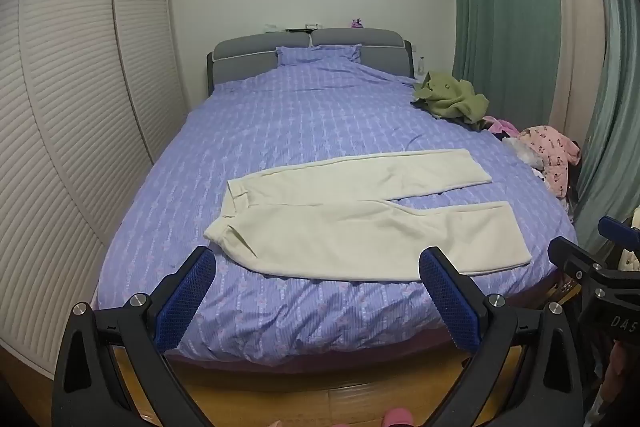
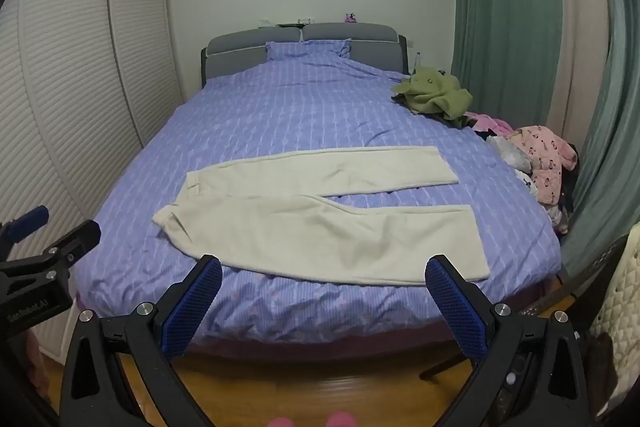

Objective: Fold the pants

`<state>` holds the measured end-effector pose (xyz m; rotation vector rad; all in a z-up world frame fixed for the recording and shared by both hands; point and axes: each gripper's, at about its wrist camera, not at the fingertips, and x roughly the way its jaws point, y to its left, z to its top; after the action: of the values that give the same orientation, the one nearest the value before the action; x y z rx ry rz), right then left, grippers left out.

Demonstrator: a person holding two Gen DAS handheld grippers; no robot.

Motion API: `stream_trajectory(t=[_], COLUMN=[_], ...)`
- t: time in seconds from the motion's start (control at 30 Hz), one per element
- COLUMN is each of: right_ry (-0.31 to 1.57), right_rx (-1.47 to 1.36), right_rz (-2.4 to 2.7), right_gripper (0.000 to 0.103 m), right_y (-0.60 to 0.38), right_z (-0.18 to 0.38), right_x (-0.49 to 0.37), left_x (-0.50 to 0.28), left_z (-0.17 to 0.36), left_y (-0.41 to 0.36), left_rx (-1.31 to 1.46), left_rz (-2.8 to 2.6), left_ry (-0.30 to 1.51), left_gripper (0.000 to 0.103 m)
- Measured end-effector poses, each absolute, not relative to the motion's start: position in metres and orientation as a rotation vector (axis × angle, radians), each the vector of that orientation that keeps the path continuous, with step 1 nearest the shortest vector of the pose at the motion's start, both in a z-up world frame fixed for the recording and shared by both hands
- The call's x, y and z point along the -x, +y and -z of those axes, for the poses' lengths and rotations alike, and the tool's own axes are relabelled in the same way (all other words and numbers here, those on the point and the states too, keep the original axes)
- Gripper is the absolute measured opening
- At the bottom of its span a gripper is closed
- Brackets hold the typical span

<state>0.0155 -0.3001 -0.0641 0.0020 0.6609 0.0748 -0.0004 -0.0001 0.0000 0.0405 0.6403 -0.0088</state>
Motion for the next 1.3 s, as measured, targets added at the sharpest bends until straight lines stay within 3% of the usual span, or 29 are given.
stream_trajectory(t=[0.03,1.3], right_ry=[0.677,0.632], right_rx=[0.02,-0.007], right_rz=[-0.066,-0.078], right_gripper=[0.103,0.103], right_y=[-0.299,-0.303], right_z=[0.064,0.056], right_x=[-0.016,-0.012], left_x=[0.001,0.001], left_z=[0.0,-0.01], left_y=[0.0,0.004], left_rx=[-0.039,-0.049], left_rz=[0.01,0.009], left_ry=[0.639,0.574], left_gripper=[0.103,0.103])
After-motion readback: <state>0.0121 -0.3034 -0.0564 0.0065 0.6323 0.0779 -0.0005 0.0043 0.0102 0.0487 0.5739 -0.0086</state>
